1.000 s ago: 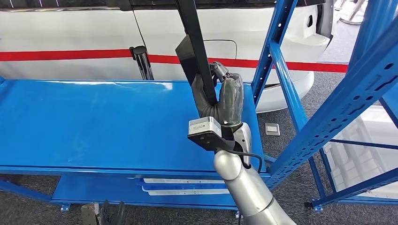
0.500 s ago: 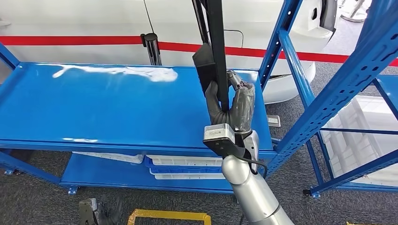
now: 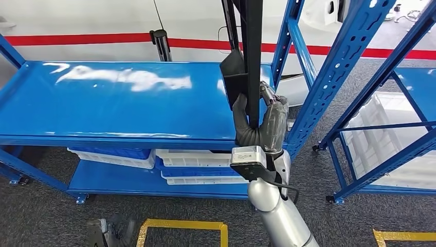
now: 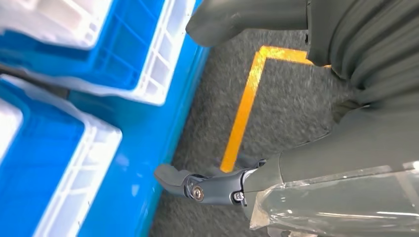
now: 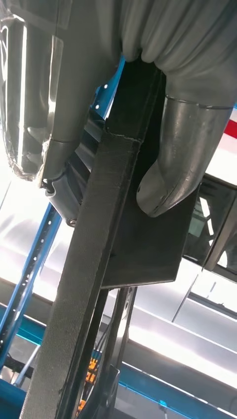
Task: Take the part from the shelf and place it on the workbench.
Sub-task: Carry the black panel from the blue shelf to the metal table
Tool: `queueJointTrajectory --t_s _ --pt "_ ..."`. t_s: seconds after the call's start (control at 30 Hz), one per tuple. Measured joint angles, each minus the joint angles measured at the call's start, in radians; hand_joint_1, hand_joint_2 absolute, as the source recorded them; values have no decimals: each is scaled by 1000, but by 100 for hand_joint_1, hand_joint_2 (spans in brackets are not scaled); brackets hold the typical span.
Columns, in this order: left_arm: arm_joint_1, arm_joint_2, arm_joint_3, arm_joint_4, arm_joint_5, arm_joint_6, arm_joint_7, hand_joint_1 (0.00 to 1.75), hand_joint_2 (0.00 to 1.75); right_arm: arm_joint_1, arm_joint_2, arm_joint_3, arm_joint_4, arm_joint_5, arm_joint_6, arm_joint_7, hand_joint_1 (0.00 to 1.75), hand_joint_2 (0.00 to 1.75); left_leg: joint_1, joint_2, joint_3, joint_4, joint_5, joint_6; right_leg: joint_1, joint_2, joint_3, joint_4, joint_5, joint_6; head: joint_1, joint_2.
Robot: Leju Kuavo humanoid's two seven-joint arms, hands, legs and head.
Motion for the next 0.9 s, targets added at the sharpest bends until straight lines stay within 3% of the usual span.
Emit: queueJointTrajectory --t_s 0.07,0.17,0.23,0.3,0.33,0.37,0.4,0.43,0.5,0.57,0.6,0.67,0.7,0.73,0.8,0.83,0.87,0.9 --pt "0 0 0 -6 1 -1 0 0 175 -1 3 -1 -5 0 0 1 175 175 -9 -8 35 -63 -12 13 -2 -1 -7 0 13 13 -1 0" --pt "0 0 0 -12 1 -1 0 0 175 -2 4 -3 -8 1 1 2 175 175 -16 -5 28 -85 17 39 -2 0 -14 -4 25 31 -3 0" --pt "-1 0 1 -16 1 -2 0 0 175 -3 3 -5 -9 1 1 3 175 175 -14 1 10 -102 48 59 2 3 -37 41 -26 24 0 0" --pt "-1 -1 1 -18 0 -2 0 0 175 -4 0 -6 -9 2 1 2 175 175 -15 4 -20 -105 75 67 1 2 -68 149 -118 9 2 0" --pt "0 -1 1 -18 -1 -2 0 0 175 -3 -1 -6 -9 3 1 2 175 175 -16 5 -38 -104 88 67 1 2 -76 208 -147 7 2 0" --pt "0 -1 1 -18 -2 -1 0 0 175 -2 -3 -7 -9 5 1 2 175 175 -17 5 -57 -104 102 66 1 2 -75 251 -155 12 2 0" --pt "0 -1 1 -18 -2 0 0 0 175 -1 -5 -8 -9 7 1 1 175 175 -17 6 -76 -103 116 65 1 2 -61 268 -142 22 2 0" --pt "0 -1 1 -18 -3 1 0 0 175 0 -7 -9 -9 9 0 0 175 175 -17 7 -95 -103 131 62 1 2 -32 254 -118 32 2 0" --pt "0 -1 1 -18 -3 3 0 0 175 0 -10 -11 -8 10 -1 -4 175 175 -19 7 -127 -100 159 54 2 1 73 135 -95 39 2 0" --pt "1 -1 1 -19 -3 5 0 0 175 -1 -11 -12 -8 7 -4 -11 175 175 -21 8 -142 -99 184 44 8 3 164 -5 -127 28 0 0" --pt "1 -1 1 -19 -3 6 0 0 175 -1 -12 -12 -7 4 -6 -16 175 175 -21 8 -144 -101 195 38 12 3 184 -44 -142 21 -2 0" --pt "4 1 2 -19 -3 6 0 0 175 2 -17 -16 -4 -7 -13 -27 175 175 -16 6 -148 -107 212 26 8 2 173 -49 -136 8 -3 0" --pt "6 2 2 -20 -3 6 0 0 175 4 -19 -18 -1 -13 -17 -31 175 175 -13 4 -153 -101 194 19 4 1 164 -47 -126 -2 -4 0" --pt "8 4 3 -20 -3 6 0 0 175 6 -21 -20 1 -17 -21 -33 175 175 -9 2 -159 -81 157 13 0 -1 156 -48 -113 -12 -4 0" --pt "11 5 3 -22 -6 10 0 0 175 7 -21 -22 3 -20 -26 -37 175 175 -3 1 -171 10 44 0 3 -3 134 -45 -87 -23 -8 0" --pt "12 5 3 -23 -8 14 0 0 175 8 -22 -22 3 -20 -29 -38 175 175 -1 1 -175 71 7 -6 5 -3 121 -42 -75 -24 -8 0" --pt "12 6 3 -23 -10 19 0 0 175 10 -22 -23 3 -21 -33 -40 175 175 1 1 -174 124 -4 -10 7 -3 104 -36 -65 -23 -8 0" --pt "12 6 4 -24 -12 24 0 0 175 14 -22 -23 3 -20 -36 -41 175 175 2 1 -163 152 7 -12 9 -3 87 -28 -58 -22 -8 0"
